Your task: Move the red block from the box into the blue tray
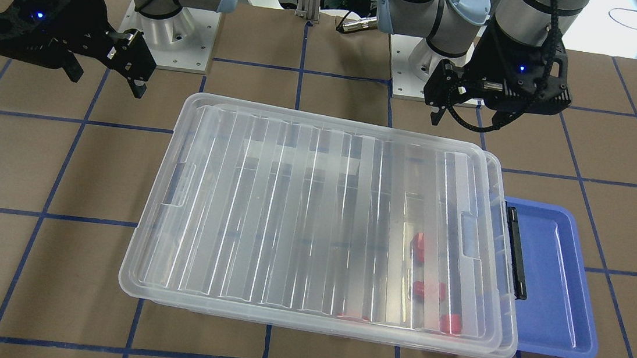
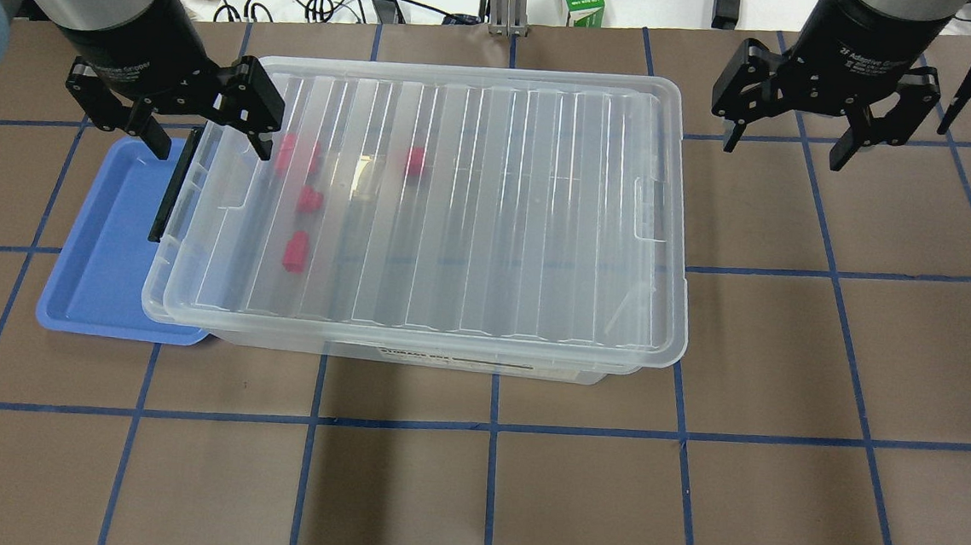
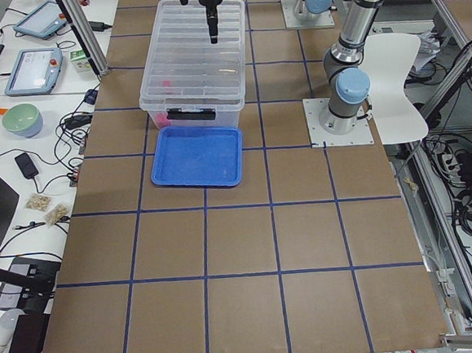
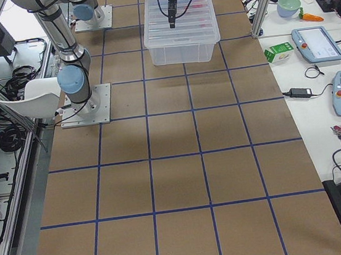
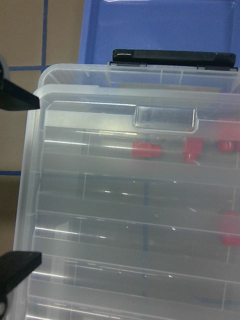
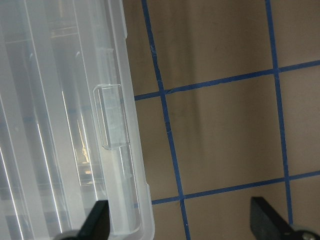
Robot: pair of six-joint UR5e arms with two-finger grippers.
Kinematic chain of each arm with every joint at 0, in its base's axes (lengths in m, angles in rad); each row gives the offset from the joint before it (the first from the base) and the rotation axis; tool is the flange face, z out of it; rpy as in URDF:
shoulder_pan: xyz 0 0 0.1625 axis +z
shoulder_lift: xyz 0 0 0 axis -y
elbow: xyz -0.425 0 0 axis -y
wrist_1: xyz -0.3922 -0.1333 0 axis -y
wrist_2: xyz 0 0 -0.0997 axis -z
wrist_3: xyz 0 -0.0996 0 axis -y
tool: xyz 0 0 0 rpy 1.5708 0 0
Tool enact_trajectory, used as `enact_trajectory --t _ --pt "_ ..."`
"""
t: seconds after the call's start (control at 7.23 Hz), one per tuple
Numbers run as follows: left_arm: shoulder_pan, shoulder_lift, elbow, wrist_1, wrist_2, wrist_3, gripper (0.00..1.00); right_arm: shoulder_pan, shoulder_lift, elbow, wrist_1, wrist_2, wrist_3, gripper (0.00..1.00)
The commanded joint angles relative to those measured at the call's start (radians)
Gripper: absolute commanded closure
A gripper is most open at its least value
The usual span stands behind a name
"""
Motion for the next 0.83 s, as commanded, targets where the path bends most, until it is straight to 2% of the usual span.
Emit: enact_trajectory --t 0.0,0.55,0.69 --pt "-0.04 -0.01 0.001 0.0 0.003 -0.071 0.0 -0.001 0.004 0.0 -0.001 0.003 -0.016 0.0" --pt "-0.045 0.002 -0.013 0.002 0.004 -0.06 0.0 0.004 0.052 0.041 -0.021 0.006 0.001 0.0" --pt "-0.043 -0.001 -0.011 0.003 0.005 -0.059 0.0 0.01 0.087 0.057 -0.084 0.009 0.001 0.0"
